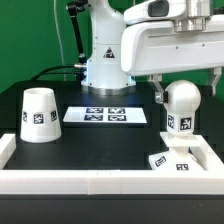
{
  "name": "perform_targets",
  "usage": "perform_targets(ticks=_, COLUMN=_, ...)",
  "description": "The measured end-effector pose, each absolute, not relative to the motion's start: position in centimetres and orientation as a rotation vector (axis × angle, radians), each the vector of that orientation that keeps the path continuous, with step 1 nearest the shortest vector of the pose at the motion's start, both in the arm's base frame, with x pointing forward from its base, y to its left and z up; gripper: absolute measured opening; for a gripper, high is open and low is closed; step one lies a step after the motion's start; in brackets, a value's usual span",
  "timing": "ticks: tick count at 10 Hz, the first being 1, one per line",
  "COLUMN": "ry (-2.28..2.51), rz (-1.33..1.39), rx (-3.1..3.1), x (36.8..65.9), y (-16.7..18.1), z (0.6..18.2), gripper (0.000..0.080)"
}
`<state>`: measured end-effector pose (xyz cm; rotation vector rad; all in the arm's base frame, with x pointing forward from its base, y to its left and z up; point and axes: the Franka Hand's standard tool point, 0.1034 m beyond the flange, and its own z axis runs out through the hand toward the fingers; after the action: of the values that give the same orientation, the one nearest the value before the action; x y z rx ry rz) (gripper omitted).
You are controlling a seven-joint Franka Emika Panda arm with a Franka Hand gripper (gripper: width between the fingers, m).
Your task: Assemble lamp
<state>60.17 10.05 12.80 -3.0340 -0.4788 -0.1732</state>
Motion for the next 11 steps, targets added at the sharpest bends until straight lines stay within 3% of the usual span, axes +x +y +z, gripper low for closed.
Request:
perform_targets(ticks=2, ry=-0.493, rz=0.053, rx=-3.024, x=59.85, y=9.99, z=12.33, gripper=0.0698)
perform_targets(ticks=6, ry=-0.496, rz=0.023, rx=-3.027, x=60.25, y=9.91, z=11.77, gripper=0.0698)
perform_targets(ticks=7, ry=-0.496, rz=0.025, rx=-3.026, x=60.22, y=9.9, z=11.7, gripper=0.0579)
perform_targets(ticks=11, ry=-0.455, rz=0.027, rx=-3.033, x=60.22, y=9.89, z=11.69, gripper=0.0577)
